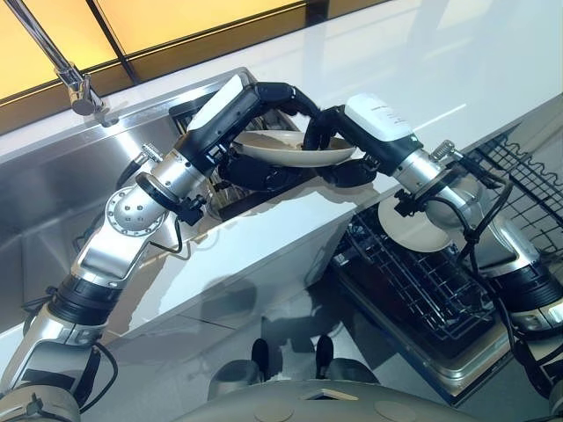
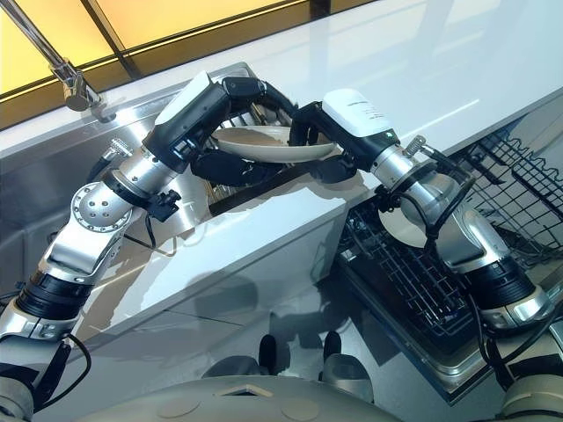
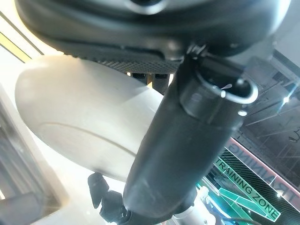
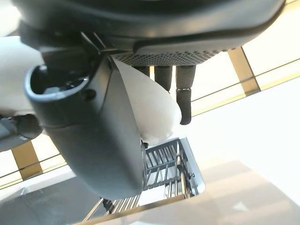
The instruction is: Pick up plates and place into dishwasher.
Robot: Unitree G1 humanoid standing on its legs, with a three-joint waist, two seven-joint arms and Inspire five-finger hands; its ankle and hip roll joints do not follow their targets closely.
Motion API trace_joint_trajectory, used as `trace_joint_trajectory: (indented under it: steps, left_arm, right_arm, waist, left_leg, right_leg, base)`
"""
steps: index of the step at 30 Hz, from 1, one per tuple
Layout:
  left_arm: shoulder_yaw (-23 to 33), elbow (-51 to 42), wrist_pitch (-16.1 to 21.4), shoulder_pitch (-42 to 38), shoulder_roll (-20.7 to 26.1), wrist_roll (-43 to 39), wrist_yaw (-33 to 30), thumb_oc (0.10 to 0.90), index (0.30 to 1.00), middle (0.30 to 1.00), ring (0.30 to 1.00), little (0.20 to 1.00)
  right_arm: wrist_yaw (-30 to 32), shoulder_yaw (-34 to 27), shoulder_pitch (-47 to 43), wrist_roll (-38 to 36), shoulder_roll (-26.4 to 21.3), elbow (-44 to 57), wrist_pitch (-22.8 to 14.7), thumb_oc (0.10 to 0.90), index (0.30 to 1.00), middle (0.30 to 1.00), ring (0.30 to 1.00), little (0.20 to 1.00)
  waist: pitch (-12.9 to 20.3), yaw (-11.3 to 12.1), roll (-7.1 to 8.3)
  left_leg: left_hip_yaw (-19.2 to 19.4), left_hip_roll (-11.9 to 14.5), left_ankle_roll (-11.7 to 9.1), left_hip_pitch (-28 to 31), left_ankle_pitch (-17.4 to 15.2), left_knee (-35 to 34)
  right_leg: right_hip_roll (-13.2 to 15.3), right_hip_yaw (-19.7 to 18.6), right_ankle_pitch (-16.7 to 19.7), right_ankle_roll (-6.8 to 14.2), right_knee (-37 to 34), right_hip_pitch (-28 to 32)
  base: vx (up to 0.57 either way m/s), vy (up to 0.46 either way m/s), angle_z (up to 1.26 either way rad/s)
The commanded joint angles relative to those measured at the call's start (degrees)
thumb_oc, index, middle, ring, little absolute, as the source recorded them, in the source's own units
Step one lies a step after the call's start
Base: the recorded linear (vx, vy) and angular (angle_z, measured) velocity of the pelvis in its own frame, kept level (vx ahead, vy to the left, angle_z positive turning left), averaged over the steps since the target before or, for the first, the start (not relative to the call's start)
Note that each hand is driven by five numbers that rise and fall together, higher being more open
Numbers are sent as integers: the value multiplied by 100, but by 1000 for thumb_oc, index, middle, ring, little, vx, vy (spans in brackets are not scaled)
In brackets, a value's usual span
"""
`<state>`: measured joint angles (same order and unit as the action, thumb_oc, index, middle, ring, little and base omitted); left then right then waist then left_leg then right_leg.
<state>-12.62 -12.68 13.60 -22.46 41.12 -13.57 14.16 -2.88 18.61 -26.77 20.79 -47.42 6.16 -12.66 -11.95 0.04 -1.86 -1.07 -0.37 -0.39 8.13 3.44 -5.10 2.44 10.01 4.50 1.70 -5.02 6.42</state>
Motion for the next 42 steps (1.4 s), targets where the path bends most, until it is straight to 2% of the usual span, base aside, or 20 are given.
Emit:
trace_joint_trajectory:
  steps: [1,7,11,14,16,20,24,26,30,36,41,42]
  left_arm:
    - [412,-312,442,-2,-138,1,-570,800,900,900,900,900]
    - [882,-226,457,496,19,91,-679,800,900,900,900,900]
    - [1154,-45,326,858,82,324,-911,800,900,900,900,900]
    - [1353,127,213,1166,97,552,-1030,800,900,900,900,900]
    - [1551,350,-11,1517,85,616,-1158,800,900,900,900,900]
    - [1945,662,-123,2042,-41,780,-1469,800,900,900,900,900]
    - [2224,1002,-353,2299,-221,416,-1611,800,900,900,900,900]
    - [2273,1114,-400,2332,-318,436,-1655,800,900,900,900,900]
    - [2491,1196,-525,2455,-452,416,-1599,800,900,900,900,900]
    - [2812,1151,-590,2652,-554,306,-1592,800,900,900,900,900]
    - [2883,1181,-616,2687,-500,289,-1666,800,900,900,900,900]
    - [2898,1164,-649,2689,-474,265,-1687,800,900,900,900,900]
  right_arm:
    - [1076,-827,-329,-142,220,143,-271,100,300,300,300,200]
    - [1484,-1276,30,155,78,186,-323,100,300,300,300,200]
    - [2187,-1710,209,229,-136,88,-162,100,300,300,300,200]
    - [2531,-2133,419,87,-212,86,-170,100,300,300,300,200]
    - [2933,-2598,654,-84,-301,89,-110,100,300,300,300,200]
    - [3432,-3424,1262,-320,-377,116,-83,100,300,300,300,200]
    - [3737,-4192,1861,-1015,-235,64,-36,100,300,300,300,200]
    - [3702,-4412,2063,-1239,-120,-1,13,100,300,300,300,200]
    - [2867,-4760,2648,-1892,259,-215,288,100,300,300,300,200]
    - [2058,-4833,3548,-1526,723,-635,577,100,300,300,300,200]
    - [1627,-4679,3883,-1464,932,-905,803,100,300,300,300,200]
    - [1445,-4589,3903,-1393,953,-965,942,100,300,300,300,200]
  waist:
    - [696,67,151]
    - [701,108,157]
    - [701,111,173]
    - [704,101,178]
    - [704,87,186]
    - [713,25,188]
    - [706,-100,200]
    - [701,-145,195]
    - [657,-283,182]
    - [552,-444,179]
    - [439,-538,166]
    - [414,-539,167]
  left_leg:
    - [309,-435,105,-53,-557,32]
    - [292,-459,106,-60,-571,52]
    - [311,-448,106,-47,-595,68]
    - [300,-453,121,-38,-624,82]
    - [274,-463,144,-40,-646,101]
    - [306,-456,170,-47,-663,105]
    - [377,-436,176,-51,-670,96]
    - [400,-426,174,-55,-669,89]
    - [458,-411,175,-65,-653,83]
    - [568,-371,196,-99,-601,46]
    - [603,-380,224,-62,-653,22]
    - [611,-382,225,-57,-657,22]
  right_leg:
    - [-261,9,-924,288,728,-2]
    - [-252,-11,-861,305,612,20]
    - [-262,-42,-844,308,572,32]
    - [-270,-91,-847,314,558,35]
    - [-279,-170,-849,321,560,19]
    - [-310,-266,-870,318,582,-14]
    - [-328,-338,-889,324,629,-57]
    - [-333,-350,-897,328,659,-85]
    - [-331,-386,-912,342,748,-156]
    - [-321,-385,-949,350,925,-268]
    - [-288,-385,-977,399,1065,-334]
    - [-275,-364,-983,409,1080,-339]
  base:
    - [0,0,0]
    - [0,0,0]
    - [0,0,0]
    - [0,0,0]
    - [10,2,-6]
    - [13,14,-11]
    - [9,9,-7]
    - [13,12,-16]
    - [5,8,-4]
    - [-6,5,-2]
    - [-1,0,-1]
    - [-26,-6,-5]
